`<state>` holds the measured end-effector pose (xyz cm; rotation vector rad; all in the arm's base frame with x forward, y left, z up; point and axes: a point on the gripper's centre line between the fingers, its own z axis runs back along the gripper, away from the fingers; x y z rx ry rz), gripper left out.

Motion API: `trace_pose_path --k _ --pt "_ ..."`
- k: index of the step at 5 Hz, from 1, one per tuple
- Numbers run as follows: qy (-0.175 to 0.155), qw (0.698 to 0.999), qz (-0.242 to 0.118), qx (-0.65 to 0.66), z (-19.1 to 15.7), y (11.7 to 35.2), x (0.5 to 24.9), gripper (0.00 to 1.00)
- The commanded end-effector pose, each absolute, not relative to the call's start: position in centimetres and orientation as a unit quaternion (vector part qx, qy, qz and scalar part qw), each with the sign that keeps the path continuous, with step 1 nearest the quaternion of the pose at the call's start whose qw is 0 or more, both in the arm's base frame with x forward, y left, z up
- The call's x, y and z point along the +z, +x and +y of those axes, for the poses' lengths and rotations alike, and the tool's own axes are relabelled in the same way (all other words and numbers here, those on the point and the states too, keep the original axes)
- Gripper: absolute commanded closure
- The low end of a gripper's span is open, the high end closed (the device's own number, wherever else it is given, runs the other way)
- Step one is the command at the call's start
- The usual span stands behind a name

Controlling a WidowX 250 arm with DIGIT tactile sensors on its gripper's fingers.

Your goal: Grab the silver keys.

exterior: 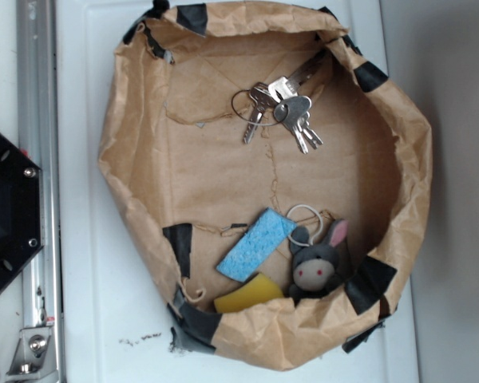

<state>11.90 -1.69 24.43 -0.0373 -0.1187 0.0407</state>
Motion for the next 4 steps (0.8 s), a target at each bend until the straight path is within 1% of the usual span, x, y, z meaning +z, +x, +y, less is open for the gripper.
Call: trace_pose_path --k 1,2,3,4 --pt "-0.019 0.998 -0.059 0.02 -1.7 11.9 24.4 0.0" --pt "-0.015 0.994 -0.101 -0.039 -0.2 16.2 23.1 0.0" --pt "-0.002 0.99 -0.127 -0.059 1.0 19.1 21.8 0.0" --pt "0.022 0.99 -0.139 -0.019 3.2 20.9 21.3 0.0"
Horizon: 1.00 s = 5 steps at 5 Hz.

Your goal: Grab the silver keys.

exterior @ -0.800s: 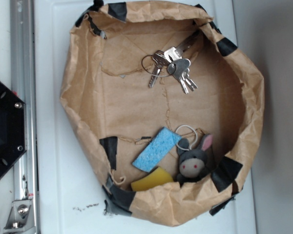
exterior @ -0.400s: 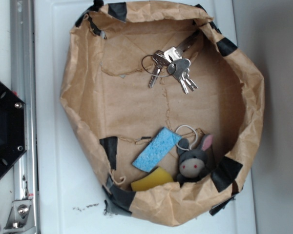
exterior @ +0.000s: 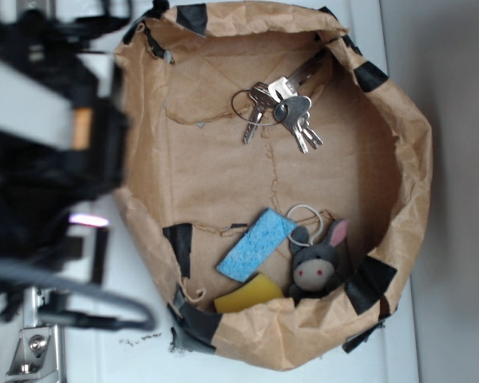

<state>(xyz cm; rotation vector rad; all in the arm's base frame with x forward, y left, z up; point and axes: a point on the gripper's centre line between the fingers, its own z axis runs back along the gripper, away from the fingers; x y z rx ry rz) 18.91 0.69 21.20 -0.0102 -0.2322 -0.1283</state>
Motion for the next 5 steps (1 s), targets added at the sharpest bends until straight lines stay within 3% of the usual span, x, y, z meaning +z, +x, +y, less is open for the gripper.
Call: trace_pose_path --k 1,3,4,5 --pt "0.022 0.99 -0.139 -0.019 3.2 20.9 21.3 0.0" --pt "0.022 0.99 -0.139 -0.019 3.2 20.9 21.3 0.0" --pt "0.009 0.991 -0.114 -0.07 3.9 22.6 18.2 0.0" --pt "0.012 0.987 -0.12 -0.104 4.1 22.3 16.5 0.0"
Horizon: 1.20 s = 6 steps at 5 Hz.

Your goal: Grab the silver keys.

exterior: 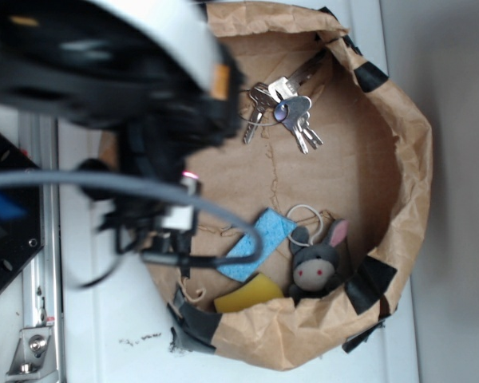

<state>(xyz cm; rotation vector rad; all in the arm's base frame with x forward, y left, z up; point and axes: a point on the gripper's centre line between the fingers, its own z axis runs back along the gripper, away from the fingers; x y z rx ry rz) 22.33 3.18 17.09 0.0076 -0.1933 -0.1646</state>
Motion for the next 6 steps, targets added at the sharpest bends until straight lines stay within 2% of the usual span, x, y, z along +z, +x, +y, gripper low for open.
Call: trace_pose_path --k 1,3,4,5,6 --pt "0.036 0.986 -0.125 -0.101 5.0 23.9 14.4 0.0" --pt "0.071 0.988 -0.105 -0.09 6.5 26.6 10.8 0.0" --pt "0.076 0.987 -0.103 -0.099 7.1 27.3 9.2 0.0" --pt "0.07 0.985 -0.108 -0.113 7.4 27.2 9.0 0.0" --pt "0.078 0.984 -0.108 -0.117 7.7 27.2 8.6 0.0"
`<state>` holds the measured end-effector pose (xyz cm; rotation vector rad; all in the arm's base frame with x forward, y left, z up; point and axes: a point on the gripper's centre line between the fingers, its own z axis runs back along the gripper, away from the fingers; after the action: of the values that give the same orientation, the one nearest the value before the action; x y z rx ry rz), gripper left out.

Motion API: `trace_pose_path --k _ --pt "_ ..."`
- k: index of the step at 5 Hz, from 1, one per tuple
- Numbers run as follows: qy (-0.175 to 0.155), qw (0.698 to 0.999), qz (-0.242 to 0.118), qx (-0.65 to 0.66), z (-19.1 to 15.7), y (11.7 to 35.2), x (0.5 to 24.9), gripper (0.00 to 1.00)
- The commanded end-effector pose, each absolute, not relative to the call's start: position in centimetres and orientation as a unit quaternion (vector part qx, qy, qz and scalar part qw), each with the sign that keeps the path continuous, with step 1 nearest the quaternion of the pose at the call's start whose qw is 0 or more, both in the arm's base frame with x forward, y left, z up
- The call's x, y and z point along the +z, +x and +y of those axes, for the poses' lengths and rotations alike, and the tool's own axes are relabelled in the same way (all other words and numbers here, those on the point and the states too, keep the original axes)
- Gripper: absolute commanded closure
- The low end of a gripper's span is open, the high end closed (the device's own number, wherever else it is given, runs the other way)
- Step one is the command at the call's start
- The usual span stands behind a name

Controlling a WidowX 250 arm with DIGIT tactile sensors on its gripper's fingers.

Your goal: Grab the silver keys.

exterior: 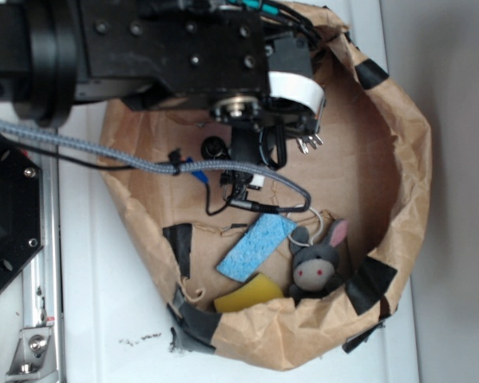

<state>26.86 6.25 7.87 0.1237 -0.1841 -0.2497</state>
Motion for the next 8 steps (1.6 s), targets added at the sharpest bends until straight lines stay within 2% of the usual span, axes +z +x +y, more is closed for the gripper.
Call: trace_pose_path --k 1,3,4,5,6,7,8 --pt "0.078 0.984 -0.109 -0.119 7.8 27.2 8.5 0.0" --pt "0.075 0.985 -0.096 -0.123 8.2 26.9 7.1 0.0" --pt "0.059 0.988 -0.073 -0.124 8.8 25.9 4.5 0.0" --pt "0.07 0.986 -0.067 -0.132 8.5 20.9 2.2 0.0" --pt "0.085 0.985 -0.065 -0.135 8.1 20.8 1.0 0.0" --pt "0.081 0.988 -0.071 -0.11 8.5 21.9 1.5 0.0" --pt "0.081 0.988 -0.071 -0.11 8.5 21.9 1.5 0.0"
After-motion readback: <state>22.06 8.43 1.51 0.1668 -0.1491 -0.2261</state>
